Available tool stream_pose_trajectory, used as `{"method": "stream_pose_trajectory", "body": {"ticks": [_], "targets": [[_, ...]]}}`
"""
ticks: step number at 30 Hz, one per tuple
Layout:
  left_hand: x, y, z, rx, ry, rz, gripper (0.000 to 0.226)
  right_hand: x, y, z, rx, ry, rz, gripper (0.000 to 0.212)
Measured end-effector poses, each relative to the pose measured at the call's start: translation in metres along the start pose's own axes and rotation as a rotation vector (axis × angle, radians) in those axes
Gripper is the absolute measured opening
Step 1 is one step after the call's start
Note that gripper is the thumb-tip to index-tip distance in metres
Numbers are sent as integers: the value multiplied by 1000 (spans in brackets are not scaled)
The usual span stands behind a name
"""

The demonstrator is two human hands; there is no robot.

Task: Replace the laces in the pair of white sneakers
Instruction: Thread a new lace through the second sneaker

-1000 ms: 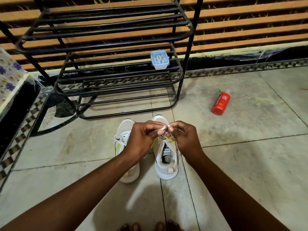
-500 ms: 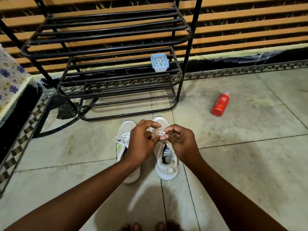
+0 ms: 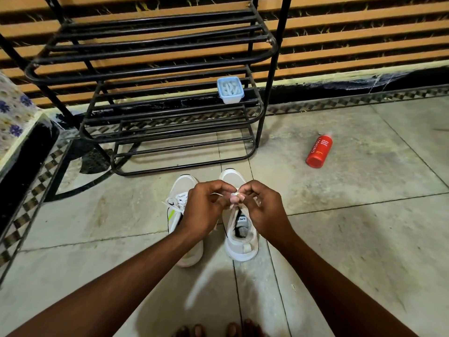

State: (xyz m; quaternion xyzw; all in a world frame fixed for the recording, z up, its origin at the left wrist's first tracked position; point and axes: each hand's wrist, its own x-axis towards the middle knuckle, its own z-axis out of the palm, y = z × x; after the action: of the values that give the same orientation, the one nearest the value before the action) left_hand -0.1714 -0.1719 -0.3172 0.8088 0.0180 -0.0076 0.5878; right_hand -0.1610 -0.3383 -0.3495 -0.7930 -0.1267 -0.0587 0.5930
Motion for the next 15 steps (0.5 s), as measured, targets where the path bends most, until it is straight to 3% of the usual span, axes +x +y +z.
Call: {"method": "stream_pose_trajectory", "body": {"ticks": [9, 15], "targets": [[5, -6, 0, -169, 31, -88, 3, 0, -3, -4, -60, -1, -36, 10], [12, -16, -12, 428, 101, 274, 21, 3, 3, -13, -218, 69, -77, 12]]}}
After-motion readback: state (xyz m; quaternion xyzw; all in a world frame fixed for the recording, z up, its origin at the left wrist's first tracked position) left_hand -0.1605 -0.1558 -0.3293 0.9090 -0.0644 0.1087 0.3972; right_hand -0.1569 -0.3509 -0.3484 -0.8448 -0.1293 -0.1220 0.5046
